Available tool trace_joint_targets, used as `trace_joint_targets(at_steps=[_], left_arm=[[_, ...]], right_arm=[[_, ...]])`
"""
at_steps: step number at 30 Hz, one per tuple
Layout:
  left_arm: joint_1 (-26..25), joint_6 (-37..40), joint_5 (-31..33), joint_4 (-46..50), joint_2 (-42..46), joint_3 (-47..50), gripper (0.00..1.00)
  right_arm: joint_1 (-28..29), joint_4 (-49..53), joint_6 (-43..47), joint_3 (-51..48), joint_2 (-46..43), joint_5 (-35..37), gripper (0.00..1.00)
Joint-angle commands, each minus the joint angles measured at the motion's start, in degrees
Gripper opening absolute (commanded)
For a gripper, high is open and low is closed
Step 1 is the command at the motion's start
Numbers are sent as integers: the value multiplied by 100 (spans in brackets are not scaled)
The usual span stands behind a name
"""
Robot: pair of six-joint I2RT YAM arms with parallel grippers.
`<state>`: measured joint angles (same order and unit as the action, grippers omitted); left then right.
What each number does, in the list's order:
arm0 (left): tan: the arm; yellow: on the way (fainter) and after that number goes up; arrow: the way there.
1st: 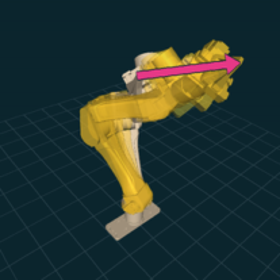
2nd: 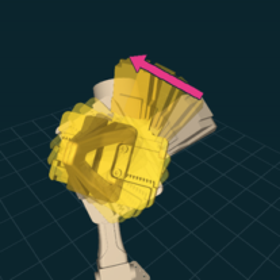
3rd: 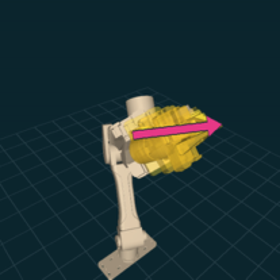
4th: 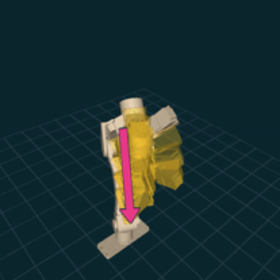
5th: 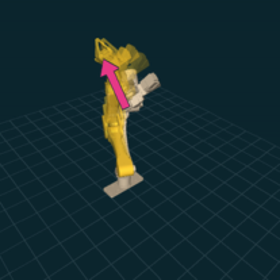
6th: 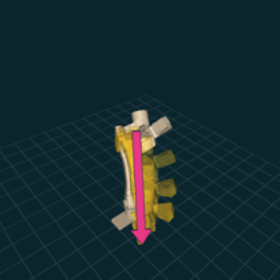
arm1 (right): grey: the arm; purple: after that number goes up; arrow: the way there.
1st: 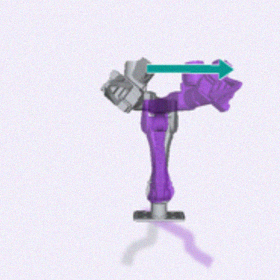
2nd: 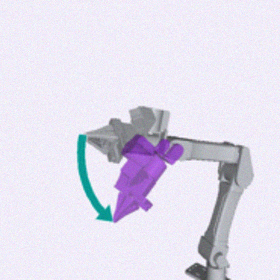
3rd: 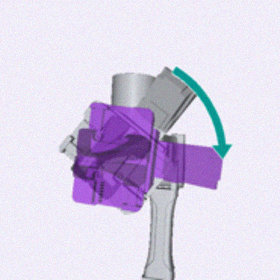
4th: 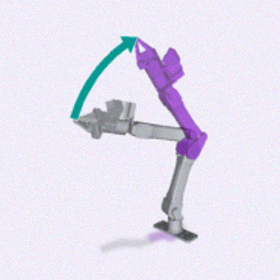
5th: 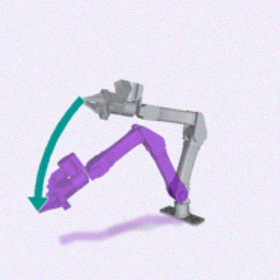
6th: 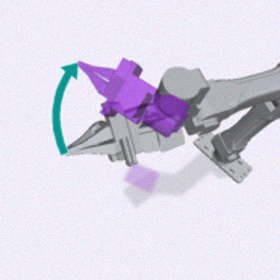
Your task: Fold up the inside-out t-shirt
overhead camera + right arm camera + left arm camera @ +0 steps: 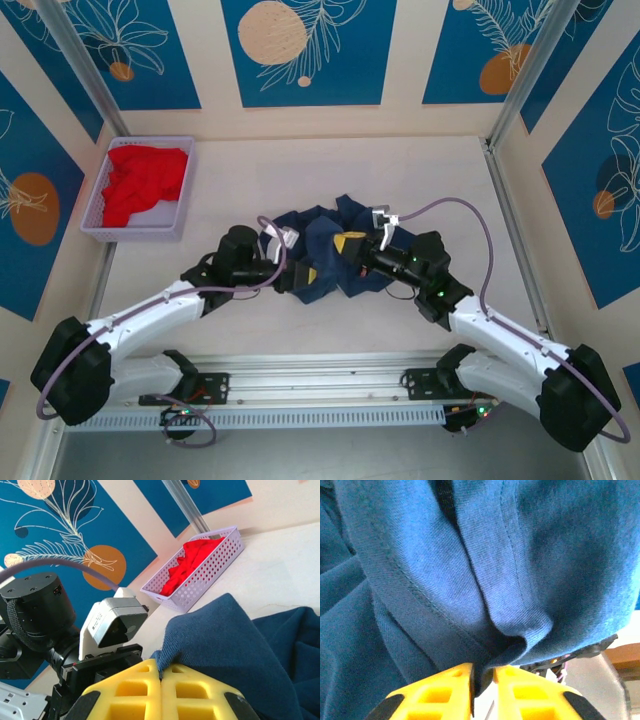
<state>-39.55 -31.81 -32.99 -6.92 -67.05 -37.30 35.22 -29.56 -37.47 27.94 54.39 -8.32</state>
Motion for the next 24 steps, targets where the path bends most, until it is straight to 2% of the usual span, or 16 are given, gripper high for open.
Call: trace_joint_targets(at_steps=[1,4,7,9,13,18,24], left_arm=[[-42,357,-14,-43,87,-189,0],[-42,979,457,662,279,-312,0],[-43,1752,1410,1668,480,-532,0],[-44,2101,1807,2071,524,-560,0],[-175,2375,1651,2298,403,-414,0],[-634,2373,1254,2202,63,-246,0],[-851,2197,1239,2181,-363,-135,0]], right_arm=[[-33,77,127,-111,-217,347,0],[-33,526,151,-119,-355,676,0],[5,2042,101,69,-454,1553,1],[26,2885,55,61,-434,1937,9],[120,4145,-32,56,-452,2276,24],[165,4433,368,395,-408,2042,35],[130,4593,1109,1350,991,1297,39]])
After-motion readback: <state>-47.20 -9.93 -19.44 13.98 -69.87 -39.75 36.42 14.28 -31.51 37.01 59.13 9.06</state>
